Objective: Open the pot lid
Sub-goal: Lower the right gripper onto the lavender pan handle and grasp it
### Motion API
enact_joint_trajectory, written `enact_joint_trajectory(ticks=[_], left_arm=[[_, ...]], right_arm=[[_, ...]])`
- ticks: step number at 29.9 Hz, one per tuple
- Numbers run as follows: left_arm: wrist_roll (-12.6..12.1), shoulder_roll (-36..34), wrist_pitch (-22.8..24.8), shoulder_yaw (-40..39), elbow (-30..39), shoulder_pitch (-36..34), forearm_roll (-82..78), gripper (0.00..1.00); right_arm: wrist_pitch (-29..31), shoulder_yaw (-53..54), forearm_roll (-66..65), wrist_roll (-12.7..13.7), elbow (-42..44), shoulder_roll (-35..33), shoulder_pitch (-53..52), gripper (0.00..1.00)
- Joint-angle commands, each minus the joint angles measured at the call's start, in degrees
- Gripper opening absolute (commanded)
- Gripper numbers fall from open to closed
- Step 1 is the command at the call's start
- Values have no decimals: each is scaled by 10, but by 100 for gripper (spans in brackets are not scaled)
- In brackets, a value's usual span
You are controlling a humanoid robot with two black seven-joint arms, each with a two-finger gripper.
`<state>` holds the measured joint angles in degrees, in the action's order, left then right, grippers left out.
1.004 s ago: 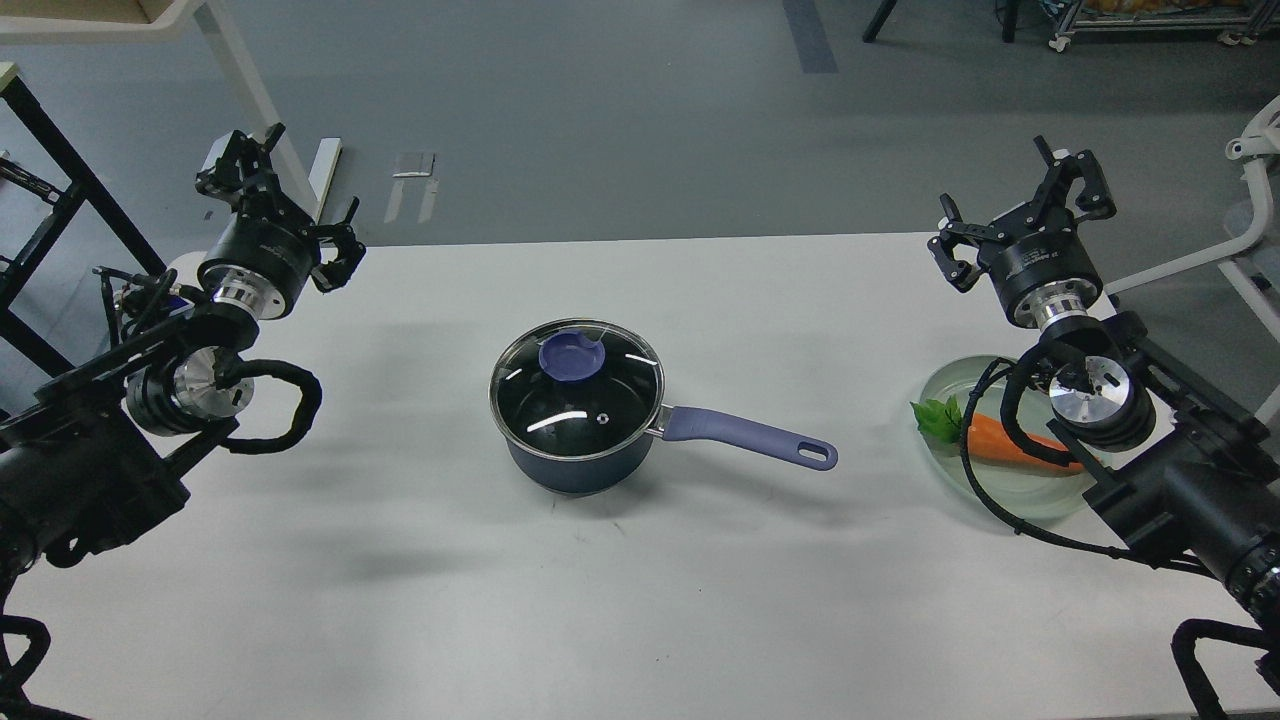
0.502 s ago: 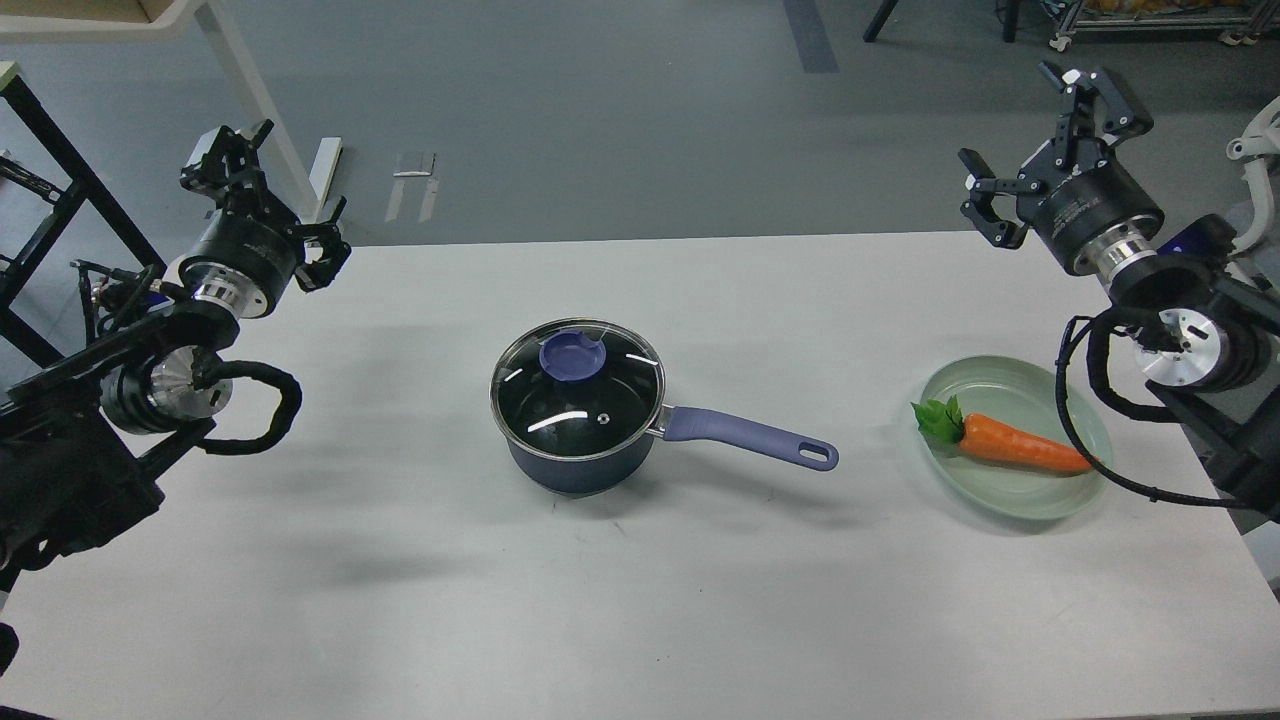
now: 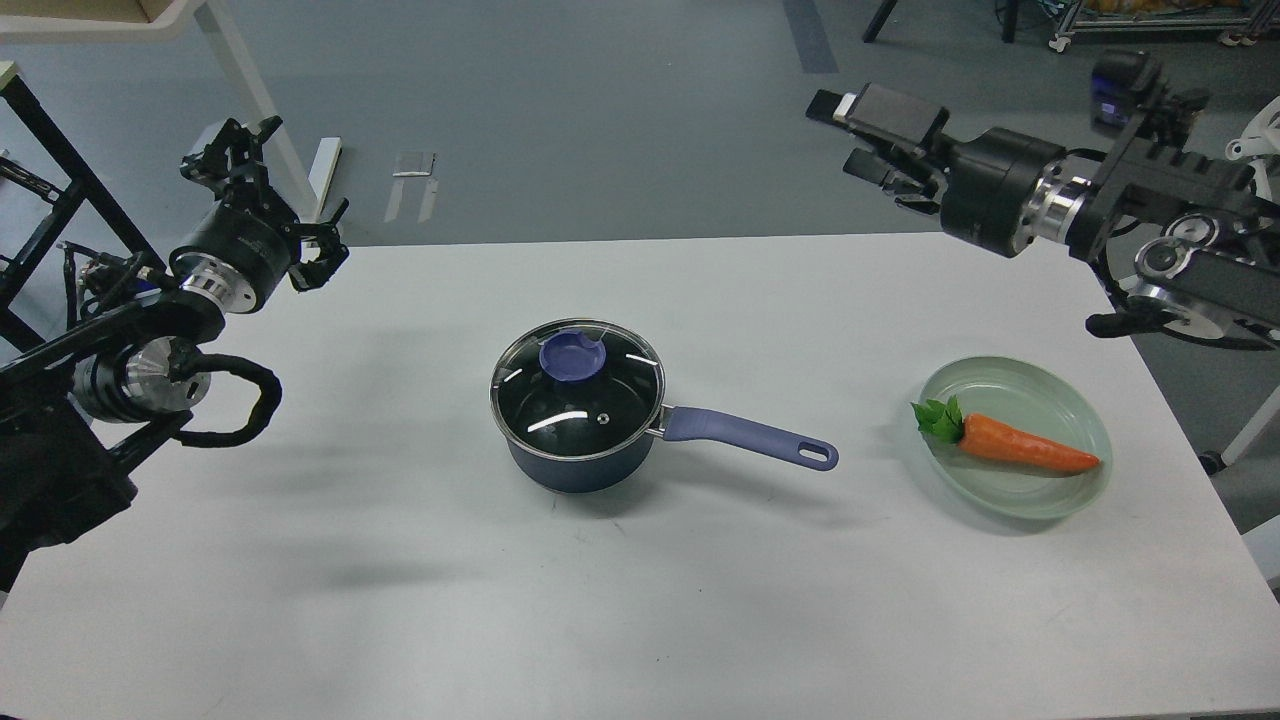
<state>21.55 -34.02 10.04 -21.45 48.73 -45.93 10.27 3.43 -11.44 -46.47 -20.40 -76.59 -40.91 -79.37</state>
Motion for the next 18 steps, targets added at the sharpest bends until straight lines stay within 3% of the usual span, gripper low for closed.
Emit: enact_joint_trajectory(ticks=[1,8,13,18], left_arm=[[3,-5,-1,-2,2,-1,-10,99],[5,-6,0,-2,2,-3,-14,99],[5,-8,1,-3,3,-5,-14,99],[5,-14,2,-2,9,-4,-14,99]], right_arm=[[-22,-100,-148,-1,-18,36,-53,99],[-53,-221,-346,-2,3,120,-83,95],[-54,-268,-361,-1,32,165,-79,79],[-57,-286,-364,-2,70,194,-73,72]])
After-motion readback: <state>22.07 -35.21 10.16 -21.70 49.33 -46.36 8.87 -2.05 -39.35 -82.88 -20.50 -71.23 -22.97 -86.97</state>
